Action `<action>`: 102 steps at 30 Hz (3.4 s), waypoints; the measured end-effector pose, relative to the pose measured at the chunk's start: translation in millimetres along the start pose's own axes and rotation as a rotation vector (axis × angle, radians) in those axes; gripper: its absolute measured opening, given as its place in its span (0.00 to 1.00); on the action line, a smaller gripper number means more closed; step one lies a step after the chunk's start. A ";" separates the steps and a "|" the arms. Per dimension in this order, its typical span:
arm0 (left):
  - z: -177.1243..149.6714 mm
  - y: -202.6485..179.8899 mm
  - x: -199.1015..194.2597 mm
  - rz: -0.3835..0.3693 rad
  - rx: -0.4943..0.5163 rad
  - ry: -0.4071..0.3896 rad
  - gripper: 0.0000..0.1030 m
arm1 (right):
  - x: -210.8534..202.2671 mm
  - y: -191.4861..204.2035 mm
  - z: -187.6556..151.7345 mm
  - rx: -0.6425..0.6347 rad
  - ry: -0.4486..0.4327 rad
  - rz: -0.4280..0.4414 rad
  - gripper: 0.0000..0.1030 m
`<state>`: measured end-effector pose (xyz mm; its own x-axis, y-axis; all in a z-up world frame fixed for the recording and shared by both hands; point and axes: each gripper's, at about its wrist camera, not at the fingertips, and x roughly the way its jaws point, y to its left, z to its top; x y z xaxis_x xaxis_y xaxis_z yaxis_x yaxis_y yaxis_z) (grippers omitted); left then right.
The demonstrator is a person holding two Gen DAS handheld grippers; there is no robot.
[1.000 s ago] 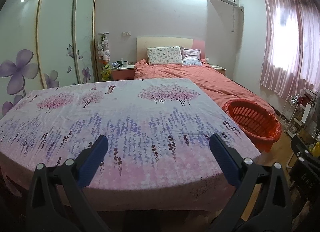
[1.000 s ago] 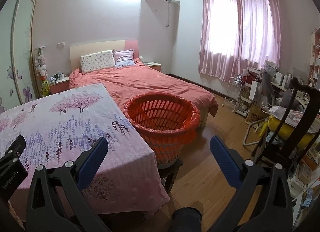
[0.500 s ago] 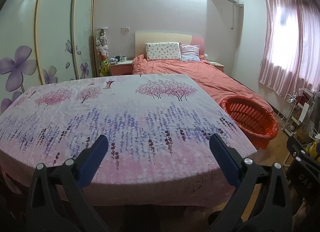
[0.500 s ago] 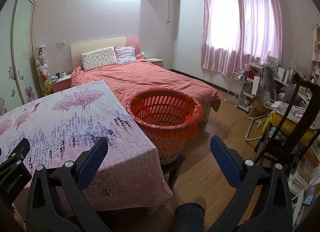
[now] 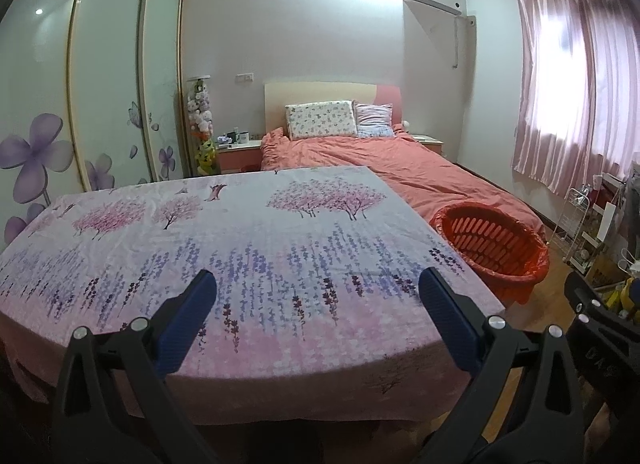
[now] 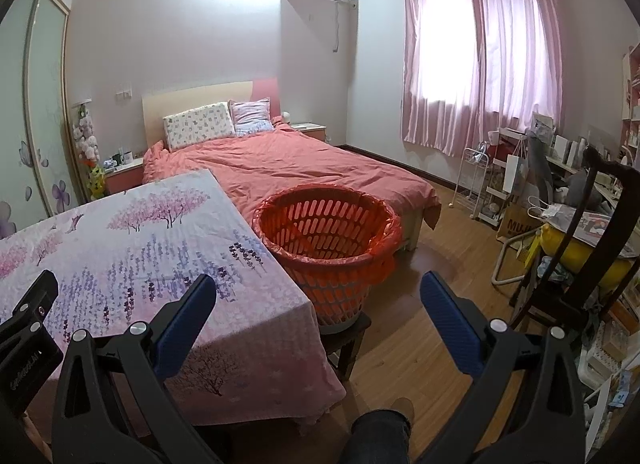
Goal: Collect trash
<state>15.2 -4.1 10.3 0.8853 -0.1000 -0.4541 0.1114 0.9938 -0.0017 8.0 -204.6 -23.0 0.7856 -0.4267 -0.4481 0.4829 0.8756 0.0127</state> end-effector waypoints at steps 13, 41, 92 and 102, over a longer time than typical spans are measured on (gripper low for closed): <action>3.8 -2.4 -4.9 -0.029 -0.012 0.000 0.96 | -0.6 -2.7 0.7 0.011 -0.009 -0.001 0.98; 6.4 -0.5 -2.2 -0.006 -0.016 0.003 0.96 | -0.7 -0.1 3.9 0.015 -0.013 0.002 0.98; 1.6 -1.7 1.6 0.010 -0.017 0.024 0.96 | 1.5 3.9 -0.7 0.022 0.003 0.010 0.98; 1.0 -1.8 1.0 0.010 -0.017 0.024 0.96 | 1.8 3.8 -0.8 0.023 0.001 0.010 0.98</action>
<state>16.3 -6.1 10.7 0.8751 -0.0891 -0.4757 0.0946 0.9954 -0.0125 10.9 -201.9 -24.5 0.7898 -0.4179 -0.4489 0.4839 0.8743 0.0376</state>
